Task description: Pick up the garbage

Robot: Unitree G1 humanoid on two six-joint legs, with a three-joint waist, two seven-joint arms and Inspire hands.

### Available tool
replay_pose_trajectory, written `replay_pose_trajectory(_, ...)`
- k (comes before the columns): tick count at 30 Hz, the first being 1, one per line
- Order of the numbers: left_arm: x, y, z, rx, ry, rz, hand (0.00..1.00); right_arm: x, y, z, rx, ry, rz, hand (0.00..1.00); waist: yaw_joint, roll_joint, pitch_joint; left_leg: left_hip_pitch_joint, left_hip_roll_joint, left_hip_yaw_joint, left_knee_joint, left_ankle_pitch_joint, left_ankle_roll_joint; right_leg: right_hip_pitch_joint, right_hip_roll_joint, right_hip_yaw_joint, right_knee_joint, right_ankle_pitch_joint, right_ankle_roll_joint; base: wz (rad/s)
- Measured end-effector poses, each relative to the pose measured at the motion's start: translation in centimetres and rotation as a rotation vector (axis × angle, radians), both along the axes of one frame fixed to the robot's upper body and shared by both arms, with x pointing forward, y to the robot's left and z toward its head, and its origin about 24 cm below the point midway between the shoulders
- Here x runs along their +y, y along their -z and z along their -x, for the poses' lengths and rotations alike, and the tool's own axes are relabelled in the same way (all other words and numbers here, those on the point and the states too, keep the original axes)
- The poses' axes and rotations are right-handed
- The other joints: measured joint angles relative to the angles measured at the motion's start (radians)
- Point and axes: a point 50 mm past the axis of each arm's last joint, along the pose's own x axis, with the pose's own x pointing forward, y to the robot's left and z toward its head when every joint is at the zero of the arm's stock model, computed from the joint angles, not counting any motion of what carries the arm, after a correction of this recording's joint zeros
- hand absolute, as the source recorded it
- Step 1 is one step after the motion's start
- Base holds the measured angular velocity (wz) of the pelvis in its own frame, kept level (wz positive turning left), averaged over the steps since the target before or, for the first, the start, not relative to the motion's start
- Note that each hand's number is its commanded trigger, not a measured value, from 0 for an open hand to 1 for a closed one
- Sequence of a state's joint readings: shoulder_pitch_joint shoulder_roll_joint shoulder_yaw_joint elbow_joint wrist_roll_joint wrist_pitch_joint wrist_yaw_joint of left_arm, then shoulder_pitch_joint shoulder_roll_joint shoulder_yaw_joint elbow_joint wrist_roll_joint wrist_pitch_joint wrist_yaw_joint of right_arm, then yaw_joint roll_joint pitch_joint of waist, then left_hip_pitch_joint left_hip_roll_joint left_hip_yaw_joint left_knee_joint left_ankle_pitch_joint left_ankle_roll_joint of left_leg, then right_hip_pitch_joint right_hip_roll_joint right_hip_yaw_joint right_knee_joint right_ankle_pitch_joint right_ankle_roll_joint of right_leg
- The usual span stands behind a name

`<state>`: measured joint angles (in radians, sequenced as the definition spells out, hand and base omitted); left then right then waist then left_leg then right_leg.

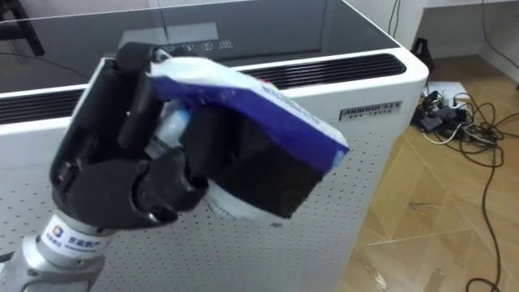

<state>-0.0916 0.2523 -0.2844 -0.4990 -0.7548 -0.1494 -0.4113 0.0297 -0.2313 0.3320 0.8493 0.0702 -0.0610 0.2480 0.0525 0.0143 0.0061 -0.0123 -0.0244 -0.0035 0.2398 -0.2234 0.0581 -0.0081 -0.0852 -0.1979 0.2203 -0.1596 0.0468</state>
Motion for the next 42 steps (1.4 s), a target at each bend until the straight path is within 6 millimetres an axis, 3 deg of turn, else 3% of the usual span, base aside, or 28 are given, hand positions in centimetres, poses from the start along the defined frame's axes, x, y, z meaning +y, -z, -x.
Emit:
replay_pose_trajectory(3, -0.4, 0.2, 0.1, 0.008, 0.033, -0.02, 1.0, 0.0, 0.0, 0.0, -0.001, -0.002, 0.009, 1.0, 0.0, 0.001, -0.0003, -0.01, 0.0, 0.002, 0.003, 0.0, 0.0, -0.009, 0.0, 0.0, 0.002, 0.0, 0.0, -0.01)
replay_pose_trajectory(8, -1.0, 1.6, -0.4, 0.061, 0.08, -0.045, 1.0, -0.2, 0.1, -0.3, 0.006, 0.013, 0.034, 1.0, 0.0, 0.012, 0.0071, -0.045, 0.0, 0.0, 0.026, 0.0, 0.0, -0.038, -0.004, -0.006, 0.018, 0.0, 0.0, 0.03)
replay_pose_trajectory(17, -1.7, 7.2, -1.7, 0.247, 0.146, -0.196, 1.0, 0.4, 0.3, -1.2, 0.011, 0.045, 0.057, 1.0, 0.004, 0.016, 0.0144, -0.143, 0.006, -0.001, 0.057, 0.007, -0.008, -0.134, -0.003, -0.008, 0.062, 0.001, -0.017, 0.0)
replay_pose_trajectory(22, -1.6, 12.3, -2.4, 0.381, 0.079, -0.437, 1.0, 0.3, -0.4, -3.2, -0.033, 0.017, 0.081, 1.0, 0.004, 0.029, 0.0221, -0.218, 0.018, -0.001, 0.091, 0.013, -0.017, -0.2, 0.004, -0.022, 0.075, 0.012, -0.034, 0.02)
replay_pose_trajectory(30, -0.1, 17.6, -2.5, 0.532, -0.041, -0.701, 1.0, 0.3, -1.5, -5.3, -0.098, 0.005, 0.098, 1.0, 0.004, 0.029, 0.0231, -0.34, 0.02, 0.004, 0.105, 0.035, -0.025, -0.341, -0.001, -0.018, 0.127, 0.016, -0.046, -0.01)
replay_pose_trajectory(42, 1.1, 22.0, -1.5, 0.608, -0.139, -0.988, 1.0, 0.6, -2.1, -6.6, -0.154, 0.033, 0.104, 1.0, -0.008, 0.015, 0.0314, -0.431, 0.019, 0.032, 0.109, 0.052, -0.024, -0.448, -0.014, -0.002, 0.147, 0.019, -0.052, -0.01)
